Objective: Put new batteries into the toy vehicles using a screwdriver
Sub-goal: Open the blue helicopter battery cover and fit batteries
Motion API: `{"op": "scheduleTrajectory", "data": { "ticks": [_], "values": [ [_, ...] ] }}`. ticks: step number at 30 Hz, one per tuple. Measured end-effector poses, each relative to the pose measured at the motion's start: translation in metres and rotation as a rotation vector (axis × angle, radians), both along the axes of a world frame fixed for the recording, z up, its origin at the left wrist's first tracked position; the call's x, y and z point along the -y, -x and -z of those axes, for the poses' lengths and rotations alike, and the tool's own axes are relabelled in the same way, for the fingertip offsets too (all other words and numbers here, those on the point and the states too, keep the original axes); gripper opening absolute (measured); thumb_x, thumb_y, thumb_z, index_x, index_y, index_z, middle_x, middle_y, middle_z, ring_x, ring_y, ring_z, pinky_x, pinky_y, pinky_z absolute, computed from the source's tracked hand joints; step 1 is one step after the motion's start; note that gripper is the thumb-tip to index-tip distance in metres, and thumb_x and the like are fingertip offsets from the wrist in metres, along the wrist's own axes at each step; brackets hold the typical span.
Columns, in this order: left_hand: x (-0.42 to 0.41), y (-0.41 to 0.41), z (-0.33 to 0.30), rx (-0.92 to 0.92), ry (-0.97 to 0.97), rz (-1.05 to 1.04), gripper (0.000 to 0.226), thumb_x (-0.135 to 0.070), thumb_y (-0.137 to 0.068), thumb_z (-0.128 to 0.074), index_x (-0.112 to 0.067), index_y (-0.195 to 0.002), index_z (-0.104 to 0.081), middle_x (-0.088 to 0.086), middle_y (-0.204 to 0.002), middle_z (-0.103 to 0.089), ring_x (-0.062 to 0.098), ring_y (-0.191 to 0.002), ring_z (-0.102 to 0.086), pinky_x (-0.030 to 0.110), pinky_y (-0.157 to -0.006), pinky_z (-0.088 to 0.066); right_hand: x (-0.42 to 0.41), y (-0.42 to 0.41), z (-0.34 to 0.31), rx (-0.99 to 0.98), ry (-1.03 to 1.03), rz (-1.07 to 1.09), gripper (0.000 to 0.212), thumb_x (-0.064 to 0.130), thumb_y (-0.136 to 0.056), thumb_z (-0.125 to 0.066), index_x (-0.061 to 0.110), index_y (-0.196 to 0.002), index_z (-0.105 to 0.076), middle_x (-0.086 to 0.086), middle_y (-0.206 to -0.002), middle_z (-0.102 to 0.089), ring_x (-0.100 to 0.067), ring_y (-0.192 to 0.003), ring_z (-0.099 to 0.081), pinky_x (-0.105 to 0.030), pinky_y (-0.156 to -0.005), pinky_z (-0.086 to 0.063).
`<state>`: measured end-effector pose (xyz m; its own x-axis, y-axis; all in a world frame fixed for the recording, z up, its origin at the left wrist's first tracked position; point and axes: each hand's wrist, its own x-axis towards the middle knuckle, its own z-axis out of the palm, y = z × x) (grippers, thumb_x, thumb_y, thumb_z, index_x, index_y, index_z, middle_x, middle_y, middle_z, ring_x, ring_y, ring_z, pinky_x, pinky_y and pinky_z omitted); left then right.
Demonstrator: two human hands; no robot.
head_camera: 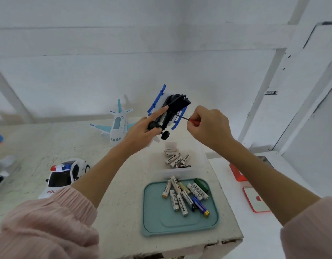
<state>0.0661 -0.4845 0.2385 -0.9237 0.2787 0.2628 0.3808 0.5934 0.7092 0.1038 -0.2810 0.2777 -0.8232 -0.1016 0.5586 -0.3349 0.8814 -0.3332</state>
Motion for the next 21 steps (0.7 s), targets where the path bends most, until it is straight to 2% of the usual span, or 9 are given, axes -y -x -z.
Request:
{"op": "scheduleTrajectory", "data": {
  "ticks": [4, 7, 11, 14, 21],
  "values": [
    [0.001, -0.002, -0.002, -0.006, 0.026, 0.018, 0.061, -0.021, -0.095, -0.048, -0.067, -0.130, -0.028, 0.005, -0.108, -0.053, 0.014, -0.078, -0.048, 0.022, -0.068, -0.036, 0.003, 0.008, -0.003, 0.048, 0.011, 0.001, 0.006, 0.013, -0.079, -0.056, 0.009, -0.076, -0.057, -0.006, -0.069, -0.063, -0.025, -0.067, -0.055, -0.031, -0.062, -0.044],
    [0.004, -0.003, -0.004, -0.013, 0.075, 0.026, 0.061, -0.019, -0.095, -0.047, -0.067, -0.127, -0.026, 0.000, -0.099, -0.048, 0.011, -0.077, -0.046, 0.018, -0.066, -0.033, 0.002, 0.011, -0.005, 0.093, 0.077, -0.009, 0.006, 0.014, -0.076, -0.059, 0.008, -0.075, -0.060, -0.004, -0.069, -0.064, -0.024, -0.069, -0.057, -0.033, -0.066, -0.047],
    [0.012, 0.000, -0.006, -0.012, 0.114, 0.016, 0.061, -0.019, -0.096, -0.047, -0.066, -0.129, -0.026, -0.006, -0.090, -0.045, 0.012, -0.076, -0.045, 0.020, -0.067, -0.034, -0.003, 0.012, -0.008, 0.165, 0.125, -0.037, 0.006, 0.014, -0.075, -0.063, 0.008, -0.073, -0.063, 0.001, -0.069, -0.063, -0.020, -0.072, -0.059, -0.030, -0.068, -0.047],
    [0.012, 0.003, -0.009, -0.016, 0.114, 0.019, 0.060, -0.019, -0.096, -0.047, -0.064, -0.131, -0.027, -0.004, -0.090, -0.045, 0.013, -0.075, -0.045, 0.021, -0.067, -0.034, -0.002, 0.010, -0.004, 0.186, 0.134, -0.046, 0.004, 0.014, -0.074, -0.064, 0.011, -0.072, -0.063, 0.006, -0.066, -0.060, -0.019, -0.072, -0.059, -0.031, -0.070, -0.048],
    [0.007, 0.005, -0.011, -0.016, 0.124, 0.038, 0.061, -0.019, -0.097, -0.046, -0.064, -0.131, -0.024, 0.004, -0.105, -0.051, 0.019, -0.084, -0.049, 0.021, -0.069, -0.037, -0.003, 0.011, -0.001, 0.072, 0.169, -0.021, 0.006, 0.013, -0.078, -0.062, 0.008, -0.076, -0.062, -0.003, -0.068, -0.065, -0.021, -0.067, -0.059, -0.035, -0.068, -0.052]
  ]
}}
